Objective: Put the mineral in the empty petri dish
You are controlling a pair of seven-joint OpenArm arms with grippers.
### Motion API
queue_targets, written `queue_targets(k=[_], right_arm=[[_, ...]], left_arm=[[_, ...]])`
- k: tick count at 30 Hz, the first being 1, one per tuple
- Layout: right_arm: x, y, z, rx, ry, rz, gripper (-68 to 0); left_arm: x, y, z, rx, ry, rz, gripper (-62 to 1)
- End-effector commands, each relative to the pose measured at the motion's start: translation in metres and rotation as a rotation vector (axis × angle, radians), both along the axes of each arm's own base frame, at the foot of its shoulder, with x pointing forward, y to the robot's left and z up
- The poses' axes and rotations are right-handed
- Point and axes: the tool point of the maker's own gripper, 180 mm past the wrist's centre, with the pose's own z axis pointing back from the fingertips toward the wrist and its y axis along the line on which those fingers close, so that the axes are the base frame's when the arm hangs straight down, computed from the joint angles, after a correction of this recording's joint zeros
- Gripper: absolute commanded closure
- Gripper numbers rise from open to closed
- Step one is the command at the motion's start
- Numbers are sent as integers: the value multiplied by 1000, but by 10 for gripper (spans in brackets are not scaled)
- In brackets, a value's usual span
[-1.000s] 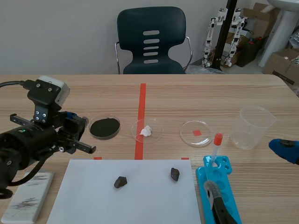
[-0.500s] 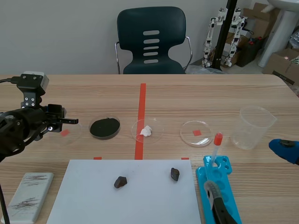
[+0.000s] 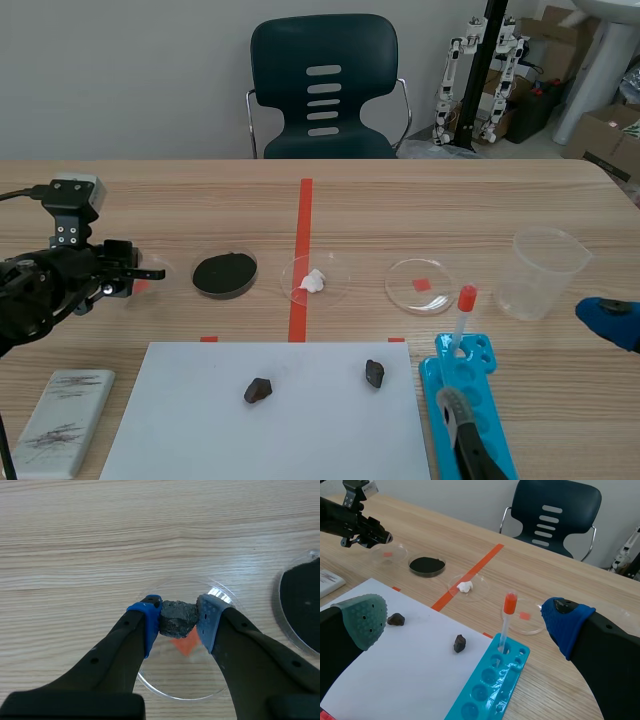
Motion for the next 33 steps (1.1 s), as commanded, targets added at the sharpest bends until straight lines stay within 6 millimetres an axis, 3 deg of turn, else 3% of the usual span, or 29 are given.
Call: queue_targets(k=[1,12,29,33], right_arm=[[1,1,6,11,-18,9,-655],[1,1,6,11,-18,9,-655],[1,1,6,11,-18,9,-655],[1,1,6,11,-18,9,-655]], left_arm=[[8,-4,12,-9,-50,-3,-70],[8,-15,8,-13,-42,-27,-70],[11,-4,-7,-15,4,7,-71],[12,-6,-5,-22,-9,-5,-118]])
